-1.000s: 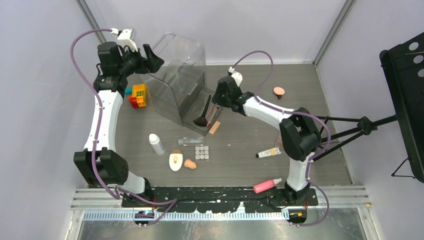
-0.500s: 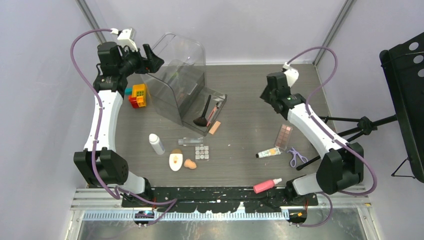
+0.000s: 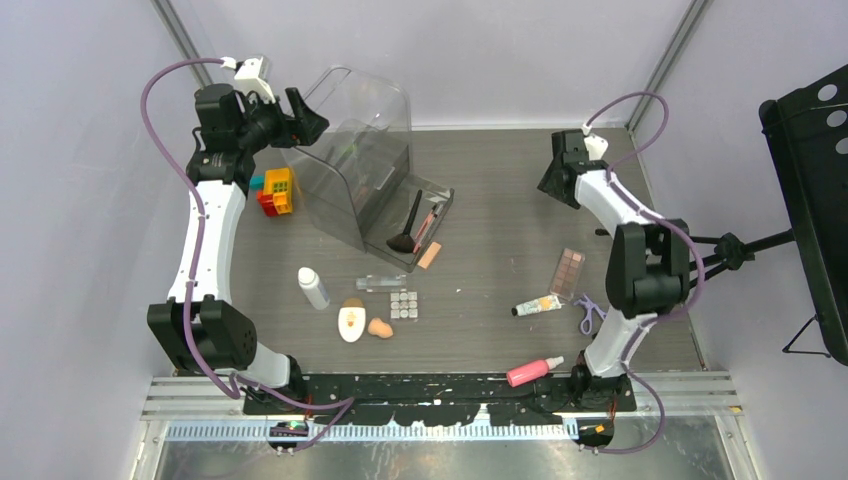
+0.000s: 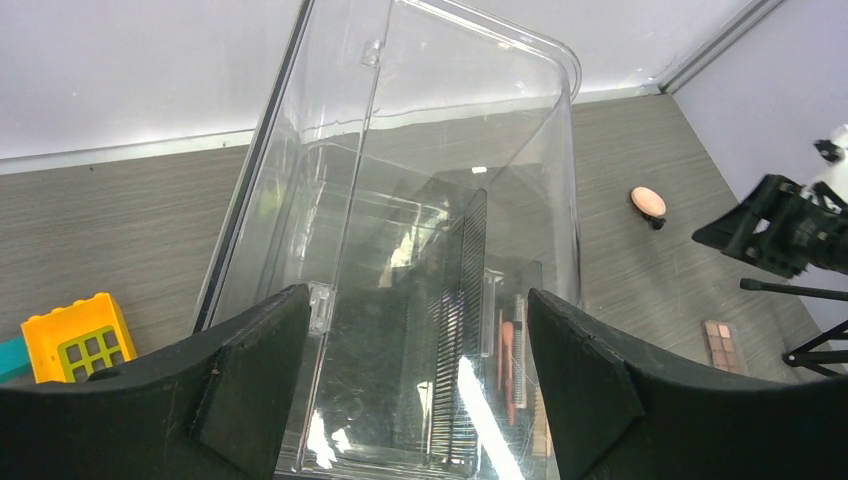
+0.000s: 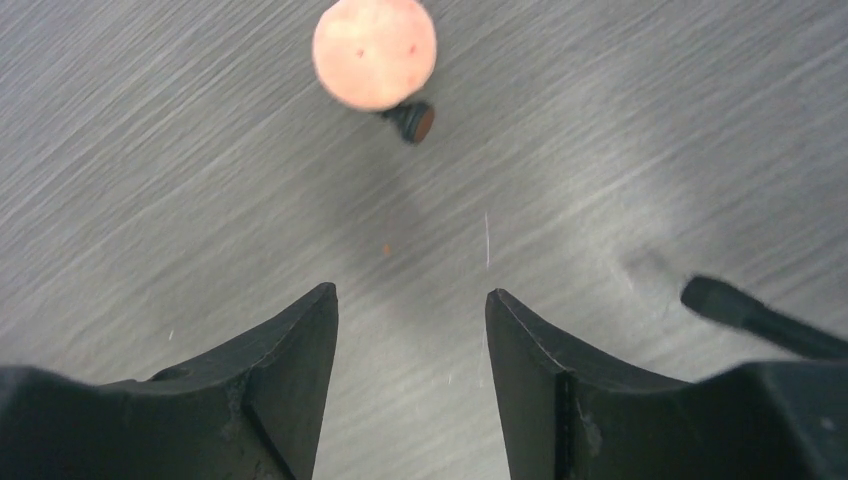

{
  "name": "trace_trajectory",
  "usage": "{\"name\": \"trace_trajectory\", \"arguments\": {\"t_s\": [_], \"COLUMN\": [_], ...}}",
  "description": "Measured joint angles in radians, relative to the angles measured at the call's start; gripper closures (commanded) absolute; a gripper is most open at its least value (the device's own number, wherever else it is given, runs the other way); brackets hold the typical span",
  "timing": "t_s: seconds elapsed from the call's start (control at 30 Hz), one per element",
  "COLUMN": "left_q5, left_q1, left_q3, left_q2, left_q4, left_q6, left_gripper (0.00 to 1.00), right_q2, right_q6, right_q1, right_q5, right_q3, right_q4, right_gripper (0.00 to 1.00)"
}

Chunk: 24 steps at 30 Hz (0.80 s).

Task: Organize the makeup
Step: Pick up the makeup tool from the center of the board.

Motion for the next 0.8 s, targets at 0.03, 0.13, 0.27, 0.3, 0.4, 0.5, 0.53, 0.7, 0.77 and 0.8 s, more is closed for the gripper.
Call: {"name": "trace_trajectory", "arguments": {"t_s": [0.03, 0.13, 0.27, 0.3, 0.4, 0.5, 0.53, 0.7, 0.77, 0.8], "left_q5": [0.001, 0.002, 0.004, 0.005, 0.005, 0.007, 0.009, 0.021, 0.024, 0.024], "left_q1": [0.0, 0.0, 0.0, 0.0, 0.001, 0.002, 0.003, 0.013, 0.015, 0.016], "left_q3": [0.0, -0.001, -0.002, -0.002, -0.002, -0.002, -0.002, -0.002, -0.002, -0.002], "left_q2": [0.0, -0.001, -0.002, -0.002, -0.002, -0.002, -0.002, -0.002, -0.002, -0.002], "left_q4": [0.0, 0.001, 0.001, 0.001, 0.001, 0.001, 0.001, 0.001, 0.002, 0.002], "left_q6": [-0.001, -0.002, -0.002, -0.002, -0.002, -0.002, -0.003, -0.006, -0.008, -0.009], "left_gripper": [0.18, 0.18, 0.18, 0.18, 0.18, 0.18, 0.18, 0.18, 0.18, 0.18], "right_q2": [0.038, 0.144, 0.253, 0.267, 0.283, 0.283, 0.283, 0.283, 0.286, 0.288], "right_q6": [-0.004, -0.01, -0.012, -0.011, 0.002, 0.03, 0.039, 0.087, 0.104, 0.108], "right_q1": [-0.018, -0.062, -0.101, -0.107, -0.13, -0.15, -0.158, -0.189, -0.198, -0.2], "right_q5": [-0.01, -0.048, -0.073, -0.073, -0.088, -0.118, -0.127, -0.167, -0.18, -0.185], "right_q3": [0.026, 0.094, 0.164, 0.173, 0.183, 0.19, 0.193, 0.213, 0.224, 0.227], "right_q4": [-0.001, -0.002, -0.008, -0.009, -0.002, 0.024, 0.035, 0.075, 0.084, 0.088], "right_gripper": [0.37, 0.36, 0.36, 0.38, 0.4, 0.41, 0.41, 0.43, 0.44, 0.44]}}
